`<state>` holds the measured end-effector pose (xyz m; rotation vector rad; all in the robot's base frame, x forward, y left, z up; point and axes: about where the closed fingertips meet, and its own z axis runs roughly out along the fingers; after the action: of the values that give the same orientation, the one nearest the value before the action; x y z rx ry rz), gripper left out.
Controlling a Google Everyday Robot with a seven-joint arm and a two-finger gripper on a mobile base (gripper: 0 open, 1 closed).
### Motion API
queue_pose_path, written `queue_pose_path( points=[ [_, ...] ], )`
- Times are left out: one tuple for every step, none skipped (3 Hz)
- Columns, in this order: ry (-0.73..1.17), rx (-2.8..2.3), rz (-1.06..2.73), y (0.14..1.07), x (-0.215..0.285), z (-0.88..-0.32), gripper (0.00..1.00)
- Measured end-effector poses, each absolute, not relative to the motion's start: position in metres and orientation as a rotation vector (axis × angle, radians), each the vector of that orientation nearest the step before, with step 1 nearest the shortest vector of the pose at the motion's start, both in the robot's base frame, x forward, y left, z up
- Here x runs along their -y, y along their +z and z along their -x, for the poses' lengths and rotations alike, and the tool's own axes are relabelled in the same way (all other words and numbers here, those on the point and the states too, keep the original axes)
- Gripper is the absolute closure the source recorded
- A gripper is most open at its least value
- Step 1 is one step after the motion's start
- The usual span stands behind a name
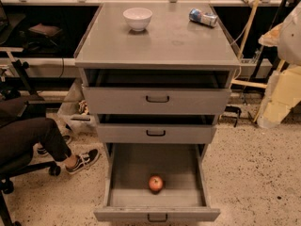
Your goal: Pick apple from bottom drawer and place on counter
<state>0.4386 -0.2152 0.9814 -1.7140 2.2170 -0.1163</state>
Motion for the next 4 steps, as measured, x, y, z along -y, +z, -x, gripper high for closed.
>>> queue_pose_path(
  points=[
    [-0.116,-2.217,1.714,0.981,0.215,-0.439,0.00],
    [-0.057,-2.269,1.724,0.942,0.218,-0.439,0.00],
    [0.202,-2.337,1.701,0.832,0.216,-0.436,0.00],
    [0.524,-2.438,1.564,0.691,0.206,-0.416,0.00]
  ],
)
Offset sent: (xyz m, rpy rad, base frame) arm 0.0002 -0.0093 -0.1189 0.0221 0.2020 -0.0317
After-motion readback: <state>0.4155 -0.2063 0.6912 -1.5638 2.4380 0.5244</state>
